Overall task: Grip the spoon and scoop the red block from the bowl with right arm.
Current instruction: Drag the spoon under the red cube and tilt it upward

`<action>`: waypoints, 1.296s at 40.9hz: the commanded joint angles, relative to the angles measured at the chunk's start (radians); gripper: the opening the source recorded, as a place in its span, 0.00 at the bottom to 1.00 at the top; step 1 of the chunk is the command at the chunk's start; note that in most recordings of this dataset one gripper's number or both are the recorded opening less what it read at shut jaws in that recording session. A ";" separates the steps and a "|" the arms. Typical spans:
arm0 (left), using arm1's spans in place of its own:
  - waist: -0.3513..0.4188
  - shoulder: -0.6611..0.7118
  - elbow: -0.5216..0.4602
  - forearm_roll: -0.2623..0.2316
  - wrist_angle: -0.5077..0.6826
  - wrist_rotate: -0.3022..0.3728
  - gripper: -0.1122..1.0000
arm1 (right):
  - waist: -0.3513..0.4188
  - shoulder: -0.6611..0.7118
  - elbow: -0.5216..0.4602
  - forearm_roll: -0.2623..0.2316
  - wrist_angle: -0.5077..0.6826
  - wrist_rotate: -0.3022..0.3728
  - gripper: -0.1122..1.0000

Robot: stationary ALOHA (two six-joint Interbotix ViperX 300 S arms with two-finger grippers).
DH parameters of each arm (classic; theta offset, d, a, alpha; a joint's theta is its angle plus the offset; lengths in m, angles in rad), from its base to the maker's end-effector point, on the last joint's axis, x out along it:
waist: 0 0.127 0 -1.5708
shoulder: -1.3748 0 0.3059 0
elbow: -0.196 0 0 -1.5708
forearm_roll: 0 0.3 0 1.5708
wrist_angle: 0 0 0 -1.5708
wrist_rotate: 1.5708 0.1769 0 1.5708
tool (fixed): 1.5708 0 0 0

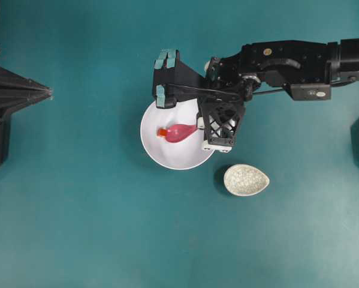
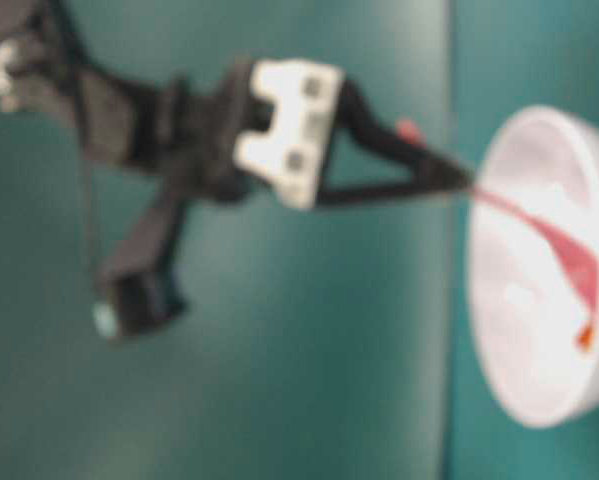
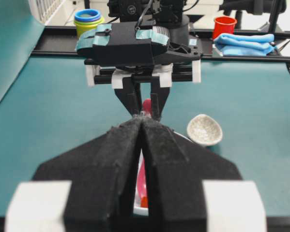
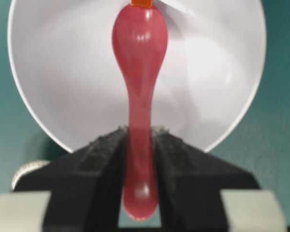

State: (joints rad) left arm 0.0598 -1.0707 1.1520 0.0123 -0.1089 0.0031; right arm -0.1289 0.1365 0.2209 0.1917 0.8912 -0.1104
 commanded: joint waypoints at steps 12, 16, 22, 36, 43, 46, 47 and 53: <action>0.002 0.003 -0.014 0.005 -0.011 0.000 0.10 | 0.003 -0.017 -0.003 0.000 -0.091 0.008 0.32; 0.003 0.002 -0.014 0.005 -0.011 0.000 0.10 | 0.005 -0.025 0.028 0.002 -0.130 0.008 0.32; 0.003 0.000 -0.015 0.005 -0.011 0.000 0.10 | 0.006 -0.063 0.101 0.006 -0.219 0.008 0.32; 0.003 -0.009 -0.018 0.003 -0.011 -0.002 0.10 | 0.026 -0.247 0.387 0.061 -0.511 0.009 0.32; 0.003 -0.011 -0.018 0.005 -0.011 -0.002 0.10 | 0.064 -0.339 0.499 0.075 -0.612 0.009 0.32; 0.003 -0.012 -0.018 0.005 -0.011 -0.002 0.10 | 0.077 -0.371 0.529 0.083 -0.652 0.009 0.32; 0.003 -0.012 -0.018 0.005 -0.011 -0.003 0.10 | 0.080 -0.377 0.535 0.084 -0.661 0.009 0.32; 0.003 -0.012 -0.020 0.005 -0.011 -0.014 0.10 | 0.091 -0.416 0.541 0.087 -0.701 0.012 0.32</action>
State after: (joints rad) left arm 0.0598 -1.0861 1.1520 0.0138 -0.1089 -0.0061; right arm -0.0460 -0.2439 0.7762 0.2746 0.2132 -0.0997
